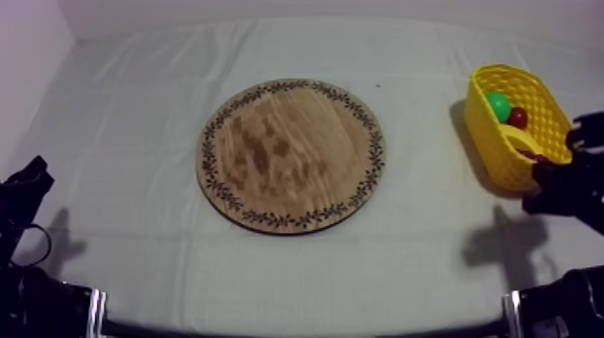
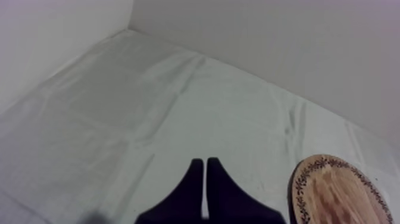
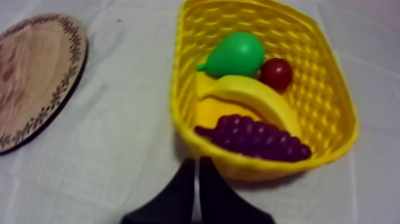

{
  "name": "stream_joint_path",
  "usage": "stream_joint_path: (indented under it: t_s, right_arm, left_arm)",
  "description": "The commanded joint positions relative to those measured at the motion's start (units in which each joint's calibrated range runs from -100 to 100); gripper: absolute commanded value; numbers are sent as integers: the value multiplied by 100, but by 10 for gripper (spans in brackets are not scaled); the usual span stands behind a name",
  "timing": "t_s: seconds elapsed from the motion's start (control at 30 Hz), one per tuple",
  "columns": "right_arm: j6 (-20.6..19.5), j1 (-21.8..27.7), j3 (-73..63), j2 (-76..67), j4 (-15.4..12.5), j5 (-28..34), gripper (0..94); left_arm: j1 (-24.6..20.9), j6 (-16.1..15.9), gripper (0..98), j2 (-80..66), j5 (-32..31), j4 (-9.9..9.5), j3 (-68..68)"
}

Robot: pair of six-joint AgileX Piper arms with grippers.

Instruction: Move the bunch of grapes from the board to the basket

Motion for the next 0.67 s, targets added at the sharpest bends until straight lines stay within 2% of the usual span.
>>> stream_joint_path:
  t_s: [0.0, 0.23, 0.47, 0.63]
  right_arm:
    - [-599, -169, 110, -768, 261, 197, 3]
    - [-1126, -521, 274, -1783, 614, 284, 3]
    - [-537, -624, 332, -2347, 751, 314, 3]
    - [-394, -529, 338, -2411, 762, 327, 3]
  left_arm:
    - [-1, 2, 0, 3, 3, 1, 4]
    - [-1, 2, 0, 3, 3, 1, 4]
    - [-1, 6, 0, 3, 3, 1, 4]
    - [-1, 6, 0, 3, 3, 1, 4]
